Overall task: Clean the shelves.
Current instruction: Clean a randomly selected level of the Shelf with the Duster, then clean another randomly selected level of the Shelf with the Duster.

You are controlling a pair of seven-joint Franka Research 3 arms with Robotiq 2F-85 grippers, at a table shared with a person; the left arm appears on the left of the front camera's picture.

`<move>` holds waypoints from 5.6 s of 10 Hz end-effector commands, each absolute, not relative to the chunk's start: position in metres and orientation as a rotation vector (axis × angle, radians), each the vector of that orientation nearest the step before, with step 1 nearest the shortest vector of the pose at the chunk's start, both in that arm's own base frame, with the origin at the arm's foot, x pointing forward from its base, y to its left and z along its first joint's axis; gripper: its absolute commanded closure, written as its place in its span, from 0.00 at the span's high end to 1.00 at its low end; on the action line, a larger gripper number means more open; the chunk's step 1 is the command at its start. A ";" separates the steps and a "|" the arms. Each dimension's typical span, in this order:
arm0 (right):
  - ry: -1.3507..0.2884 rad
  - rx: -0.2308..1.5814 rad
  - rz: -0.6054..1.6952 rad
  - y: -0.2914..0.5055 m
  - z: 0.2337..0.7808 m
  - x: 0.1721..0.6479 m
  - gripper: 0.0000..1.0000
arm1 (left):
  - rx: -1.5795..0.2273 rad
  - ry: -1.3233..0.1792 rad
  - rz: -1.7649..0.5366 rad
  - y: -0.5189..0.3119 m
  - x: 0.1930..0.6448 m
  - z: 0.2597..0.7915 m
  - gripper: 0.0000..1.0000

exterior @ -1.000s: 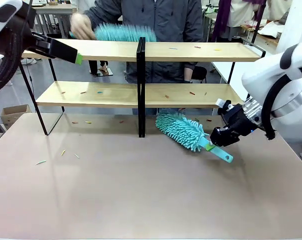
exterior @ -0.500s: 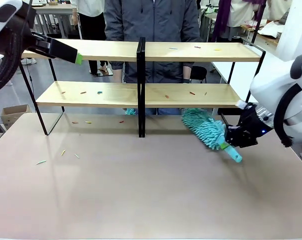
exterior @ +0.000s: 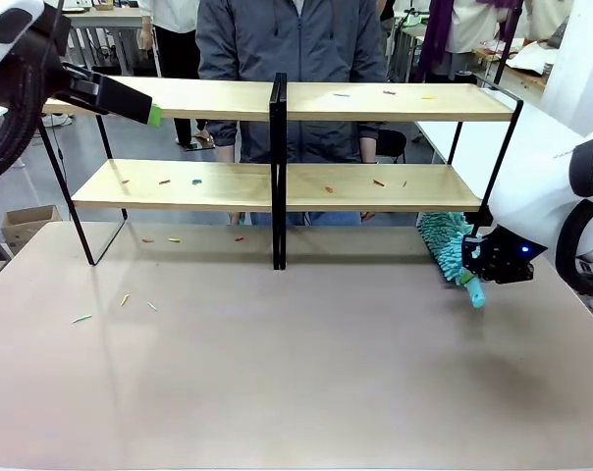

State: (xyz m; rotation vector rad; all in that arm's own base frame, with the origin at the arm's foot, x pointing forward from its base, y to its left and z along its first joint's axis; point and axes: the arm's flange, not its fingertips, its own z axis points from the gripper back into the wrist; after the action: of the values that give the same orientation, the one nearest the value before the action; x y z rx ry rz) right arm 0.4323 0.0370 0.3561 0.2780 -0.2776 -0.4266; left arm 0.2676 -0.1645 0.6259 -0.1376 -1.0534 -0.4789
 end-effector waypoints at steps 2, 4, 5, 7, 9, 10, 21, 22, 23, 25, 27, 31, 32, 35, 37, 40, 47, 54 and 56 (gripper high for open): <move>-0.327 0.316 -0.338 0.049 0.365 0.405 0.12 | -0.140 -1.060 -0.480 -0.163 0.267 0.623 1.00; -0.334 0.325 -0.331 0.051 0.365 0.404 0.12 | -0.140 -1.060 -0.480 -0.163 0.267 0.623 1.00; -0.343 0.305 -0.332 0.052 0.365 0.404 0.12 | -0.140 -1.060 -0.480 -0.163 0.267 0.623 1.00; -0.318 0.420 -0.251 0.055 0.365 0.403 0.12 | -0.140 -1.060 -0.480 -0.163 0.267 0.623 1.00; -0.172 0.651 -0.046 0.054 0.378 0.383 0.12 | -0.140 -1.060 -0.480 -0.163 0.267 0.623 1.00; -0.092 0.693 0.036 0.043 0.387 0.365 0.12 | -0.140 -1.060 -0.480 -0.163 0.267 0.623 1.00; -1.250 1.010 0.652 -0.142 0.497 0.153 0.12 | -0.140 -1.060 -0.480 -0.163 0.267 0.623 1.00; -1.337 1.007 0.577 -0.149 0.494 0.156 0.12 | -0.140 -1.060 -0.480 -0.163 0.267 0.623 1.00; -1.440 1.044 0.498 -0.161 0.489 0.158 0.12 | -0.140 -1.060 -0.480 -0.163 0.267 0.623 1.00; -1.455 1.064 0.358 -0.175 0.473 0.170 0.12 | -0.140 -1.060 -0.480 -0.163 0.267 0.623 1.00; -1.250 1.046 0.372 -0.226 0.530 0.153 0.12 | -0.140 -1.060 -0.480 -0.163 0.267 0.623 1.00; -1.250 1.046 0.372 -0.226 0.530 0.153 0.12 | -0.140 -1.060 -0.480 -0.163 0.267 0.623 1.00; -1.250 1.046 0.372 -0.226 0.530 0.153 0.12 | -0.140 -1.060 -0.480 -0.163 0.267 0.623 1.00; -1.250 1.046 0.372 -0.226 0.530 0.153 0.12 | -0.140 -1.060 -0.480 -0.163 0.267 0.623 1.00; -1.250 1.046 0.372 -0.226 0.530 0.153 0.12 | -0.140 -1.060 -0.480 -0.163 0.267 0.623 1.00; -1.250 1.046 0.372 -0.226 0.530 0.153 0.12 | -0.140 -1.060 -0.480 -0.163 0.267 0.623 1.00; -1.155 1.085 0.414 -0.193 0.538 0.164 0.12 | -0.140 -1.060 -0.480 -0.163 0.267 0.623 1.00; -1.003 1.017 0.573 -0.148 0.545 0.189 0.12 | -0.140 -1.060 -0.480 -0.163 0.267 0.623 1.00; -0.713 0.902 0.762 -0.067 0.551 0.217 0.12 | -0.140 -1.060 -0.480 -0.163 0.267 0.623 1.00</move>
State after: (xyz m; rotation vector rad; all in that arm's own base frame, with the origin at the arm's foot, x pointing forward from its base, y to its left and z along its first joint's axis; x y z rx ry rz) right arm 0.2063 -0.1121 0.5520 0.9705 -0.8661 0.6607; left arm 0.2681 -0.1647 0.6257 -0.1375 -1.0521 -0.4792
